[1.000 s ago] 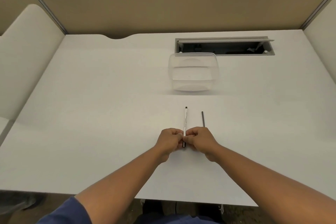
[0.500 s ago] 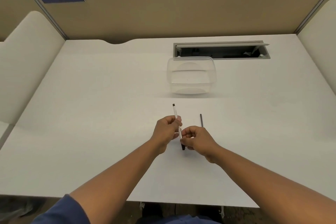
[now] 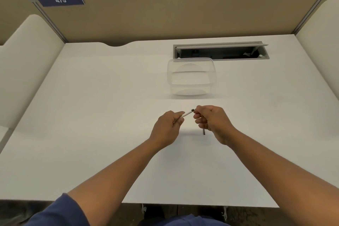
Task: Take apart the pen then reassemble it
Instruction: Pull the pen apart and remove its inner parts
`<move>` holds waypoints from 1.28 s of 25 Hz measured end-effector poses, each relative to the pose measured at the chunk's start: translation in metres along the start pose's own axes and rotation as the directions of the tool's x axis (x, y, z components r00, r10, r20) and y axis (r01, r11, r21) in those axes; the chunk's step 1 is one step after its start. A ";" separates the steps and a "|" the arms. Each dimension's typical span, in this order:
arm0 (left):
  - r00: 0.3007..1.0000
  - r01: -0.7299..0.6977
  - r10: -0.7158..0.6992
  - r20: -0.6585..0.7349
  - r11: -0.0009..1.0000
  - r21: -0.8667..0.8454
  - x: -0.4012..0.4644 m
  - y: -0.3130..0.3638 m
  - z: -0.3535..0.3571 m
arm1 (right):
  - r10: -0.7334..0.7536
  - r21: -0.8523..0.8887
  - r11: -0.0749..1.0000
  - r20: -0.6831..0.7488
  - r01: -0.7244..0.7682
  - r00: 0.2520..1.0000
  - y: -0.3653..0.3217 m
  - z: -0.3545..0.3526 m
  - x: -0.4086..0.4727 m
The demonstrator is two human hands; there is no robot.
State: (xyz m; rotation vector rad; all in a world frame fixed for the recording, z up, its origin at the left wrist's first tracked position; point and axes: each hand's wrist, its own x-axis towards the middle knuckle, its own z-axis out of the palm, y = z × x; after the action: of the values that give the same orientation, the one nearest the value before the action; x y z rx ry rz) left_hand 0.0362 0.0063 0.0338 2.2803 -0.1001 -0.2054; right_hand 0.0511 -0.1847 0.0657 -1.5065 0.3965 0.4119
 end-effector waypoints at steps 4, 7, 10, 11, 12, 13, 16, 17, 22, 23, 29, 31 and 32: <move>0.985 -0.165 0.171 -0.018 0.968 0.188 0.003 -0.001 -0.008 | 0.018 -0.048 0.999 0.049 -0.015 0.999 -0.008 -0.005 -0.002; 0.946 -0.288 0.321 -0.048 0.898 0.331 0.006 -0.002 -0.013 | 0.058 -0.137 0.990 0.089 -0.045 0.994 -0.009 -0.007 -0.003; 0.908 -0.354 0.414 -0.065 0.841 0.409 0.009 -0.003 -0.015 | 0.092 -0.144 0.987 0.123 -0.074 0.988 -0.011 -0.007 -0.003; 0.899 -0.366 0.432 -0.071 0.829 0.423 0.010 -0.003 -0.016 | 0.101 -0.141 0.987 0.132 -0.082 0.986 -0.012 -0.007 -0.004; 0.889 -0.376 0.451 -0.076 0.815 0.441 0.010 -0.002 -0.017 | 0.108 -0.135 0.987 0.140 -0.089 0.984 -0.013 -0.007 -0.004; 0.880 -0.386 0.469 -0.077 0.800 0.460 0.011 -0.001 -0.018 | 0.113 -0.127 0.987 0.148 -0.094 0.983 -0.013 -0.007 -0.005; 0.869 -0.403 0.492 -0.059 0.772 0.491 0.011 0.004 -0.018 | 0.119 -0.092 0.990 0.167 -0.105 0.979 -0.013 -0.006 -0.006; 0.869 -0.406 0.492 -0.056 0.772 0.489 0.012 0.005 -0.018 | 0.119 -0.086 0.991 0.170 -0.106 0.978 -0.014 -0.006 -0.007; 0.855 -0.459 0.519 0.003 0.754 0.470 0.015 0.007 -0.017 | 0.103 -0.091 0.992 0.182 -0.087 0.978 -0.014 -0.008 -0.007; 0.849 -0.471 0.529 0.013 0.744 0.474 0.014 0.007 -0.016 | 0.101 -0.094 0.992 0.188 -0.084 0.977 -0.015 -0.009 -0.007; 0.791 -0.512 0.612 0.000 0.661 0.549 0.015 0.008 -0.017 | 0.173 -0.131 0.981 0.257 -0.143 0.951 -0.020 -0.011 -0.010; 0.778 -0.513 0.628 -0.014 0.648 0.563 0.015 0.005 -0.016 | 0.220 -0.119 0.974 0.274 -0.194 0.936 -0.021 -0.010 -0.010; 0.772 -0.512 0.636 -0.020 0.641 0.572 0.015 0.004 -0.015 | 0.246 -0.105 0.969 0.278 -0.226 0.929 -0.021 -0.010 -0.010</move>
State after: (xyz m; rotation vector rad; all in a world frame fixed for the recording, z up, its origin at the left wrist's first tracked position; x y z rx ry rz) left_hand 0.0534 0.0127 0.0450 2.6636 -0.8697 0.4870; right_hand 0.0529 -0.1957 0.0882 -1.4449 0.3343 0.8349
